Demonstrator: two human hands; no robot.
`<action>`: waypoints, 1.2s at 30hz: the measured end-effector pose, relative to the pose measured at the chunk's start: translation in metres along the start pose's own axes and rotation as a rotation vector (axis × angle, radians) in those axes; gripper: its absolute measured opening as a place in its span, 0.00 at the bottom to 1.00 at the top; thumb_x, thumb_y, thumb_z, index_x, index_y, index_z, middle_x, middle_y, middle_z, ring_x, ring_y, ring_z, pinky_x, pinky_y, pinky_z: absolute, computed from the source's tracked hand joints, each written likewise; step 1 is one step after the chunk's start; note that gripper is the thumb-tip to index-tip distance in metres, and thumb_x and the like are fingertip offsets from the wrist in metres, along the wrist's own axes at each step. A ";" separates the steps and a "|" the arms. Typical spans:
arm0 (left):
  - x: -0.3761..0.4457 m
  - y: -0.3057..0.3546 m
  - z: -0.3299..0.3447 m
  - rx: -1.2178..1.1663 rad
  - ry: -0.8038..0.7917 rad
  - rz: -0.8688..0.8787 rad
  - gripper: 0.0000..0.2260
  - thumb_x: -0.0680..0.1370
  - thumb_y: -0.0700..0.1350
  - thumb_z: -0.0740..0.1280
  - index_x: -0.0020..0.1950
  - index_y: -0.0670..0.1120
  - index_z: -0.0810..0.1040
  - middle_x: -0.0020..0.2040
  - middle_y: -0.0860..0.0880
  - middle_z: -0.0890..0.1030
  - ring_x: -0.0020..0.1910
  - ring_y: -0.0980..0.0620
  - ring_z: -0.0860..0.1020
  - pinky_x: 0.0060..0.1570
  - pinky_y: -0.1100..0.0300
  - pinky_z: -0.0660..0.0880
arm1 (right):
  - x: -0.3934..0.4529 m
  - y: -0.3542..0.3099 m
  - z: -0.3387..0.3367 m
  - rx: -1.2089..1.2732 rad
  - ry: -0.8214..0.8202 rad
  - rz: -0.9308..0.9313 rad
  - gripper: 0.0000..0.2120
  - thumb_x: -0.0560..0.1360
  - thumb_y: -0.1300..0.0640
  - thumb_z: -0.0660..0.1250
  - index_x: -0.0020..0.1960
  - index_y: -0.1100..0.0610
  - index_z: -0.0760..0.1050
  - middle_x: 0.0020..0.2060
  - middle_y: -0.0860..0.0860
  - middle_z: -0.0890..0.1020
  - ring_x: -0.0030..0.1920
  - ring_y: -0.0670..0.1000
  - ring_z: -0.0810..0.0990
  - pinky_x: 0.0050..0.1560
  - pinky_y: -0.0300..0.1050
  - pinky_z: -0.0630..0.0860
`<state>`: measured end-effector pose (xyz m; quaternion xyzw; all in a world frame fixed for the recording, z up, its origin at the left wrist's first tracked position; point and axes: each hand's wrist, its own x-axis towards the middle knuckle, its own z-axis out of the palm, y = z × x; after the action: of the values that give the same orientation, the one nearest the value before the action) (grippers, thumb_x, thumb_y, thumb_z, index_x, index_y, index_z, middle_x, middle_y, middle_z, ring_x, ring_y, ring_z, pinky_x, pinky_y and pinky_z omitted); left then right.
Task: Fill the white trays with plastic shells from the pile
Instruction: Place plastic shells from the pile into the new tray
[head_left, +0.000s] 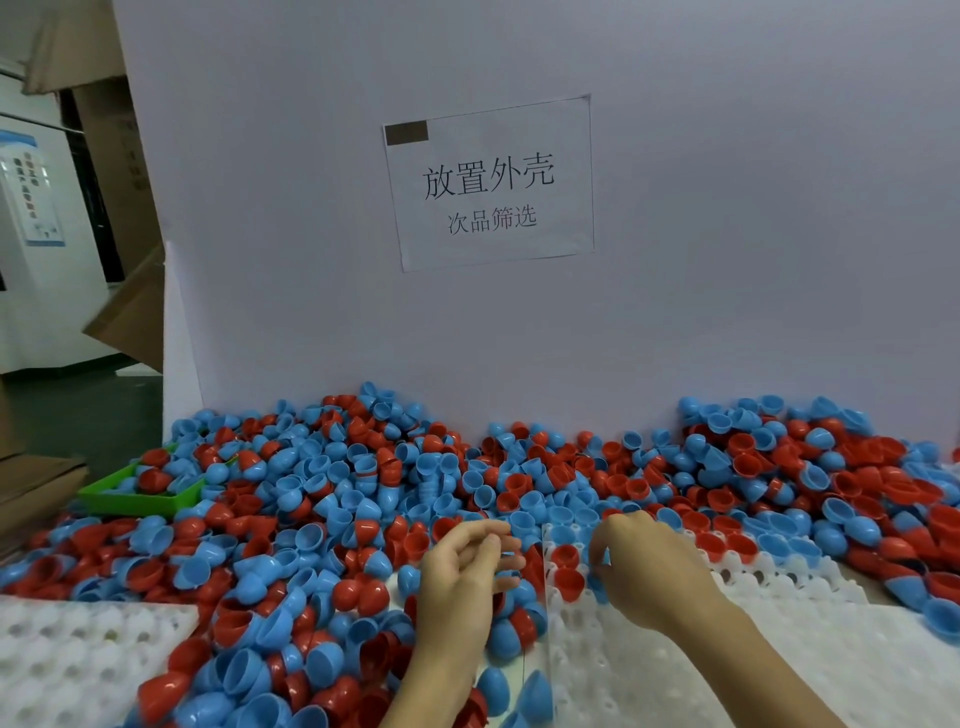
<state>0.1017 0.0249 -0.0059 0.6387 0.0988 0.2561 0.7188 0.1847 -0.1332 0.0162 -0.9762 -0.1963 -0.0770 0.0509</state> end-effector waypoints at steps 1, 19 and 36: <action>-0.001 -0.001 -0.001 0.112 -0.004 0.059 0.11 0.82 0.33 0.63 0.47 0.43 0.83 0.41 0.49 0.86 0.43 0.50 0.85 0.39 0.61 0.80 | 0.000 0.000 0.001 0.005 -0.012 -0.005 0.06 0.79 0.54 0.68 0.54 0.50 0.82 0.48 0.48 0.83 0.42 0.47 0.81 0.37 0.38 0.74; 0.002 0.022 -0.013 1.509 -0.631 0.178 0.12 0.78 0.50 0.68 0.60 0.60 0.74 0.52 0.55 0.66 0.55 0.52 0.67 0.58 0.52 0.71 | 0.001 0.012 -0.026 0.262 0.000 -0.072 0.14 0.80 0.51 0.66 0.65 0.48 0.77 0.60 0.49 0.82 0.54 0.49 0.82 0.55 0.49 0.82; 0.041 0.044 -0.068 1.152 -0.316 -0.019 0.32 0.77 0.52 0.72 0.78 0.60 0.62 0.75 0.52 0.66 0.73 0.47 0.68 0.68 0.52 0.70 | 0.003 0.023 -0.032 0.340 -0.052 -0.087 0.13 0.80 0.52 0.66 0.64 0.48 0.77 0.62 0.48 0.81 0.55 0.48 0.81 0.56 0.46 0.81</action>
<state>0.0935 0.1067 0.0333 0.9552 0.1194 0.0565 0.2648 0.1922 -0.1572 0.0466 -0.9458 -0.2498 -0.0196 0.2066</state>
